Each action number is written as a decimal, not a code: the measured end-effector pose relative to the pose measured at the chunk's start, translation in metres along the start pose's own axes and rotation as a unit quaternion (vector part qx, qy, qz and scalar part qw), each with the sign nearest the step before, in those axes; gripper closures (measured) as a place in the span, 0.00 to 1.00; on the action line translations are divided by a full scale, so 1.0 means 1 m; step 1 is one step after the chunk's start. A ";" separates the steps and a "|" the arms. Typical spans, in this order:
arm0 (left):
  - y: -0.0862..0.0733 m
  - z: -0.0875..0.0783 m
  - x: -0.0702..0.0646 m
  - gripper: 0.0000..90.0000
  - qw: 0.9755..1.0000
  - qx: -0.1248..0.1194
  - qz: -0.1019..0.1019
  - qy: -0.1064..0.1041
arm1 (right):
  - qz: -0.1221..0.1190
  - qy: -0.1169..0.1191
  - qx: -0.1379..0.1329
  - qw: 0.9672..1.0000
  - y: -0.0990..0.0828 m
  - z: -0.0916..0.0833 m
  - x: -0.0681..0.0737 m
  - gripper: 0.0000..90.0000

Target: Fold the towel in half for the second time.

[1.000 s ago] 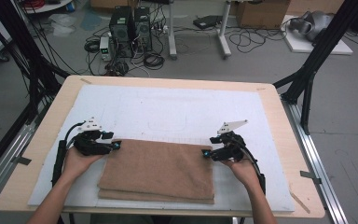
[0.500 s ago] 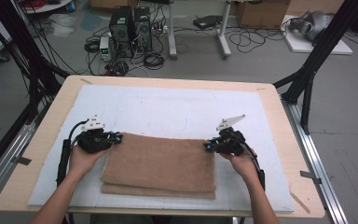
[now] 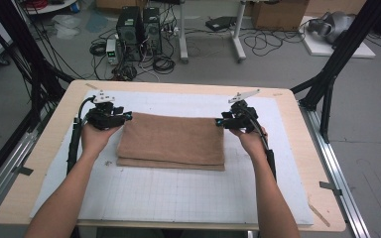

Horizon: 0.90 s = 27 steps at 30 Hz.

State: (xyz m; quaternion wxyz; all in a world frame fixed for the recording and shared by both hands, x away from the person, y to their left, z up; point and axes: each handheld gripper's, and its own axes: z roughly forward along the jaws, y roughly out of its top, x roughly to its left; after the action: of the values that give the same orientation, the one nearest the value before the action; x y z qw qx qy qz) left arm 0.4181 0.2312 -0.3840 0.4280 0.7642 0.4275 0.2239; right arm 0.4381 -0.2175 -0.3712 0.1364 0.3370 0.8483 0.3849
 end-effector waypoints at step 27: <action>-0.077 -0.019 -0.043 0.94 0.993 0.053 0.079 -0.076 | -0.035 0.061 0.029 0.997 -0.077 0.008 0.055 0.90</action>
State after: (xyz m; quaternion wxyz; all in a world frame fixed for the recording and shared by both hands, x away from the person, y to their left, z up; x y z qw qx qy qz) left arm 0.3465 0.2246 -0.4386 0.3994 0.8319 0.3430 0.1756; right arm 0.3656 -0.2123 -0.4320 0.0875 0.2865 0.8774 0.3746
